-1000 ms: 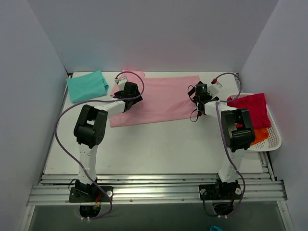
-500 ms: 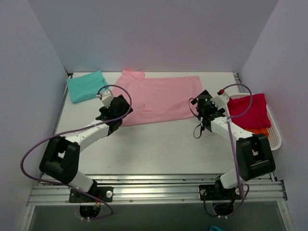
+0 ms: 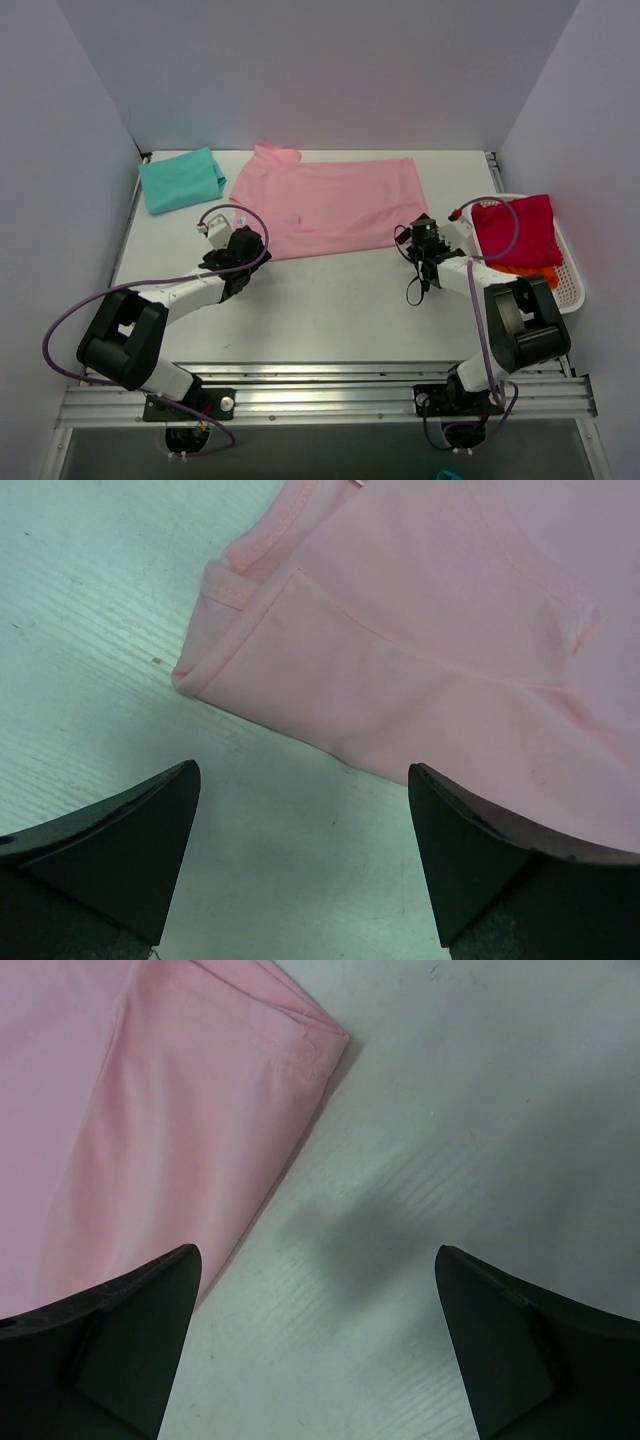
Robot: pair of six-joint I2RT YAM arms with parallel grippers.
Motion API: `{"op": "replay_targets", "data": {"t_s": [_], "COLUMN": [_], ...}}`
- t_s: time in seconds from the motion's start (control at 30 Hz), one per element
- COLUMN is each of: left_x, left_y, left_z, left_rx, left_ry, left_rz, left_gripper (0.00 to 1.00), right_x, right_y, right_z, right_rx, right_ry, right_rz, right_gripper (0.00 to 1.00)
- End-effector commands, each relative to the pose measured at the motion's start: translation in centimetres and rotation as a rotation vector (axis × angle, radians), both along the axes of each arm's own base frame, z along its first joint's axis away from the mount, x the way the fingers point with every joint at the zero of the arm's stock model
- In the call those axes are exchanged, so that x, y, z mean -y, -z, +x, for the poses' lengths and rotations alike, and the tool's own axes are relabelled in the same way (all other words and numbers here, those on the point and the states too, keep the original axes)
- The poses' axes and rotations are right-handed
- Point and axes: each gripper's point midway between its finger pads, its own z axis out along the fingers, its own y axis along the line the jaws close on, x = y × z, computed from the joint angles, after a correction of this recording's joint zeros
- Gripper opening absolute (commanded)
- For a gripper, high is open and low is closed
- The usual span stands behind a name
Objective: Fold and stack the t-shirts
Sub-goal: Fold the tshirt
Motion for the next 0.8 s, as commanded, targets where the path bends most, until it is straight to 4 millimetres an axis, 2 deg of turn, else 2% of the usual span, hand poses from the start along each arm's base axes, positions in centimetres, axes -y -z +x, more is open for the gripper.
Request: {"op": "replay_targets", "data": {"t_s": [0.0, 0.2, 0.23, 0.3, 0.33, 0.43, 0.53, 0.57, 0.63, 0.67, 0.7, 0.73, 0.77], "left_x": [1.0, 0.6, 0.6, 0.5, 0.6, 0.4, 0.1, 0.1, -0.2, -0.2, -0.2, -0.2, -0.2], "left_y": [-1.4, 0.2, 0.3, 1.0, 1.0, 1.6, 2.0, 2.1, 2.3, 2.5, 2.6, 2.8, 2.8], "left_z": [1.5, 2.3, 2.5, 2.9, 3.2, 3.7, 4.2, 4.3, 4.5, 4.7, 4.7, 4.7, 4.8], "left_rx": [0.076, 0.052, 0.05, 0.039, 0.04, 0.028, 0.025, 0.028, 0.023, 0.021, 0.019, 0.015, 0.014], "left_ry": [-0.015, -0.045, -0.049, -0.052, -0.051, -0.048, -0.05, -0.051, -0.056, -0.054, -0.052, -0.05, -0.05], "left_rz": [-0.06, -0.037, -0.039, -0.045, -0.048, -0.053, -0.059, -0.063, -0.066, -0.07, -0.072, -0.072, -0.074], "left_gripper": [0.94, 0.94, 0.93, 0.93, 0.93, 0.92, 0.87, 0.83, 0.8, 0.76, 0.57, 0.44, 0.3], "right_x": [0.2, 0.0, -0.1, -0.2, -0.2, -0.2, -0.4, -0.5, -0.5, -0.5, -0.7, -0.6, -0.7], "right_y": [0.4, 1.5, 2.2, 1.9, 2.6, 2.9, 3.2, 3.3, 4.0, 4.1, 4.2, 4.6, 4.7], "right_z": [1.2, 3.1, 3.3, 4.4, 4.6, 5.7, 6.4, 6.6, 6.8, 7.0, 7.1, 7.1, 7.1], "right_rx": [0.011, 0.005, -0.009, 0.013, 0.0, 0.003, 0.011, 0.01, -0.006, -0.008, -0.011, -0.018, -0.02], "right_ry": [0.01, 0.008, 0.003, 0.0, -0.003, -0.005, -0.016, -0.022, -0.024, -0.024, -0.034, -0.03, -0.034], "right_rz": [0.018, 0.027, 0.033, 0.044, 0.045, 0.051, 0.061, 0.063, 0.061, 0.064, 0.069, 0.069, 0.07], "right_gripper": [0.98, 0.97, 0.96, 0.95, 0.94, 0.89, 0.73, 0.61, 0.5, 0.36, 0.27, 0.16, 0.0]}}
